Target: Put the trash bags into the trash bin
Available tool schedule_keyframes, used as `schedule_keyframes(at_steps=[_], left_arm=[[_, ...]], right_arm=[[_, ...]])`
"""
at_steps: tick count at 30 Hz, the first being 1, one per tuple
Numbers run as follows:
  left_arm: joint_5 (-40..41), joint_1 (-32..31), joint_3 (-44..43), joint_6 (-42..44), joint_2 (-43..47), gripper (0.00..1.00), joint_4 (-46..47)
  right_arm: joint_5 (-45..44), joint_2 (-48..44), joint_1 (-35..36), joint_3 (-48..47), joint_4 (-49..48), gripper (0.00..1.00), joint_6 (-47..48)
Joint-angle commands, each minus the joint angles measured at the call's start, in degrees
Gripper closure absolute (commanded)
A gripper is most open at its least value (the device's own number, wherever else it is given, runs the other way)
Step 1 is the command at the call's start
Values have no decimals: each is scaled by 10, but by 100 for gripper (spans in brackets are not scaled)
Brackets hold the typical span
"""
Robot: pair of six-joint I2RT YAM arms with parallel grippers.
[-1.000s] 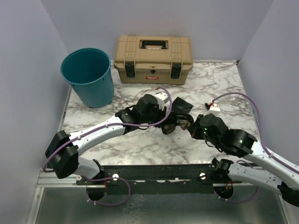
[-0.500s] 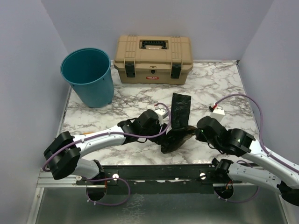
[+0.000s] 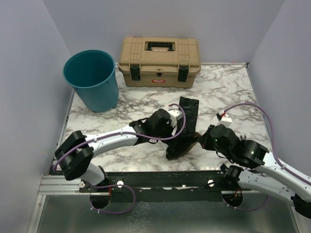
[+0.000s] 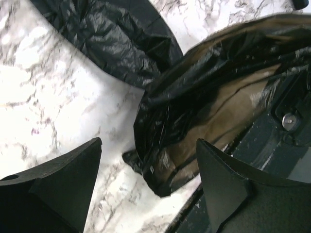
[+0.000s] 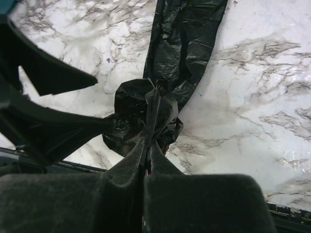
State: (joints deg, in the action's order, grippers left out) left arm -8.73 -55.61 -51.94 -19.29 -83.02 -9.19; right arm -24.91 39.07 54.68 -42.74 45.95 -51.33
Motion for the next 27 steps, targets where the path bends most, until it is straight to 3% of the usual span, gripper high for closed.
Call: schedule_keyframes(at_steps=[1,5,8,13,16,21,27], left_arm=[[-24,1,-59,78,-54,21,18],[-37,8,-88,97,-104,26,17],[-62,12,-97,99,-133,39,18],[-66,12,-100,106,-142,76,18],[-22,16,-101,105,-122,98,17],[41,54,-124,101,-51,100,-21],[54,104,-147,108,34,100,-69]], right_arm=[[20,-8,0,13,-30,99,16],[18,-2,0,9,-21,99,6],[12,-5,0,9,-22,99,-3],[-8,-15,0,13,-19,99,-25],[-20,-18,0,15,-7,99,-35],[-54,13,0,9,83,99,-97],[-56,2,0,17,58,99,-103]])
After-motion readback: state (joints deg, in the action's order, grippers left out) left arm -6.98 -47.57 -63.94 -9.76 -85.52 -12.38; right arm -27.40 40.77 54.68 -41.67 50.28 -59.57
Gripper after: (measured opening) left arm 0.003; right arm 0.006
